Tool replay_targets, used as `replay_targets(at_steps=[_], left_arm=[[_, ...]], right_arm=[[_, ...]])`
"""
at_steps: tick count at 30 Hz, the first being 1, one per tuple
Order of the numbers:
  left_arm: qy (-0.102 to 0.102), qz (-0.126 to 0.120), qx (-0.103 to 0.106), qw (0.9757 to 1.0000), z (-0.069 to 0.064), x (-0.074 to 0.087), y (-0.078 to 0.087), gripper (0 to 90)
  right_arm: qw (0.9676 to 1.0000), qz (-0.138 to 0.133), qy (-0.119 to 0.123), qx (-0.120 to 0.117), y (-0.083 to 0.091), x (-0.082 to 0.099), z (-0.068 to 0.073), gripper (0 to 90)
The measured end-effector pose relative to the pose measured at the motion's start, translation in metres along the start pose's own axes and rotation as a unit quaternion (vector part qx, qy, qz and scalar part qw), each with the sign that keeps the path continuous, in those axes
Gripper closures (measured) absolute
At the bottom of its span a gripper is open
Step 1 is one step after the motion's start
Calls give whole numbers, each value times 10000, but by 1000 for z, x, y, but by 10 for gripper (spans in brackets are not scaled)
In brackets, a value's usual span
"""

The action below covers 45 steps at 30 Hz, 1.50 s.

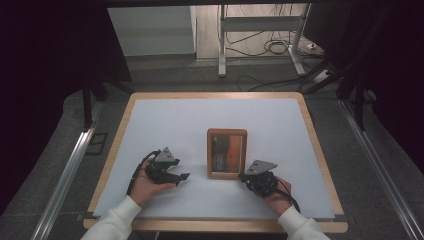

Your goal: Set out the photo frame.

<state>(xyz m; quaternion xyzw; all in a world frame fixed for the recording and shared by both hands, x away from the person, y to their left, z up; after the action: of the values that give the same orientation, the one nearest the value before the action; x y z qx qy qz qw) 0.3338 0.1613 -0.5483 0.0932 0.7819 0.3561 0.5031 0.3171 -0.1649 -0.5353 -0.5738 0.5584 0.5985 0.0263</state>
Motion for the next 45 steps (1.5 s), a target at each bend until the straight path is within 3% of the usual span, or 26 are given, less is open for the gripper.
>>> replay_targets(at_steps=[8,13,15,19,24,30,36,45], left_arm=[[-9,-49,-17,10000,0,0,2,300],[-22,-58,-22,10000,-1,0,3,300],[-32,-67,-31,10000,-1,-1,3,300],[-12,-99,-46,9999,-1,0,4,300],[7,-141,-76,9999,-2,0,7,300],[40,-168,-112,9998,-4,2,8,301],[158,-243,-182,9994,-4,8,14,302],[168,-234,-195,9994,-2,9,14,302]], right_arm=[[9994,-321,-78,-41,20,-2,2,887],[9988,-382,-303,9,31,4,-10,833],[9983,-376,-434,-20,35,8,-16,744],[9962,-374,-766,153,43,19,-29,484],[9926,-220,-1121,417,51,39,-47,356],[9869,-68,-1455,689,54,59,-68,309],[9840,16,-1556,868,52,70,-80,288],[9847,-9,-1518,854,50,68,-78,282]])
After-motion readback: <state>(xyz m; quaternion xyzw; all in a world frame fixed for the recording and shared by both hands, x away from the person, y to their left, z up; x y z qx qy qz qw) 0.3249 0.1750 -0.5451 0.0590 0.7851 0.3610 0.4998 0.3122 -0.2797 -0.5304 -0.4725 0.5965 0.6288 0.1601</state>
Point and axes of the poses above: each handheld gripper's, and its own axes: y roughly backward along the jaws, x roughly out of its underside, z roughly to its left, the point moved 2 cm from there along -y, roughly forward along the jaws, and after that the axes turned 15 degrees about x, right-handed, at the moved point
